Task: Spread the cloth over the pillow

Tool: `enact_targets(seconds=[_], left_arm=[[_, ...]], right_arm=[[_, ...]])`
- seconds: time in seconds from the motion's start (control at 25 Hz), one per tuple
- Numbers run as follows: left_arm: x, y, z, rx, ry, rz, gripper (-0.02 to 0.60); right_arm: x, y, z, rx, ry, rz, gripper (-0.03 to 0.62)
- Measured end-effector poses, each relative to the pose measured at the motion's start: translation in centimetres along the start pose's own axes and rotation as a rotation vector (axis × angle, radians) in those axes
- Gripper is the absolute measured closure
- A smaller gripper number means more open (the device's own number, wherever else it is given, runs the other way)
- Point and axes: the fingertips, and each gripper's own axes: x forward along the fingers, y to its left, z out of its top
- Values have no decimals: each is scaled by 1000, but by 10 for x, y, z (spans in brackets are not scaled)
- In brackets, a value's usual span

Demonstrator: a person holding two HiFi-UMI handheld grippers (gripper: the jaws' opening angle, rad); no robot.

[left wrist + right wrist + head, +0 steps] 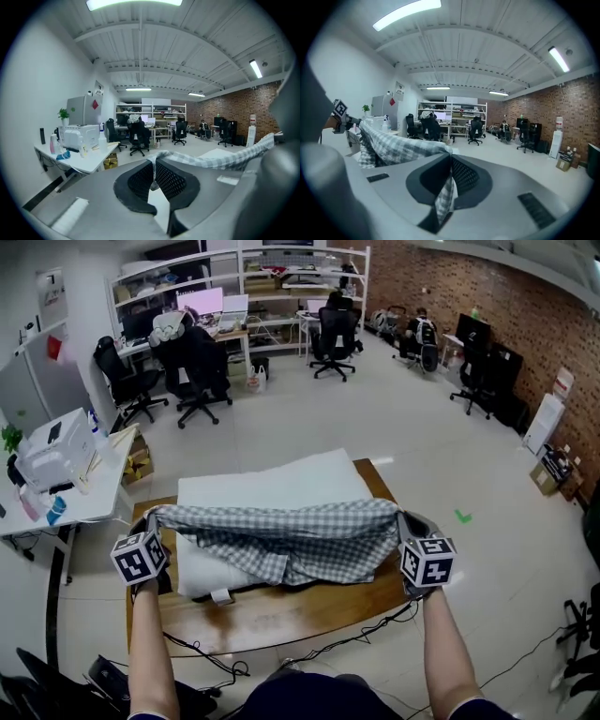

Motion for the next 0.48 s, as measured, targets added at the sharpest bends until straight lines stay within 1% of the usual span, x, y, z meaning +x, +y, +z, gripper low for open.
enact_targets(seconds=[0.2, 0.48], left_arm=[[-33, -7, 38, 11, -83, -14, 572], [-82, -11, 88, 46, -173, 5, 572]], right_arm=[[-1, -14, 42, -33, -67, 21, 571], [-7, -25, 102, -104, -143, 61, 571]])
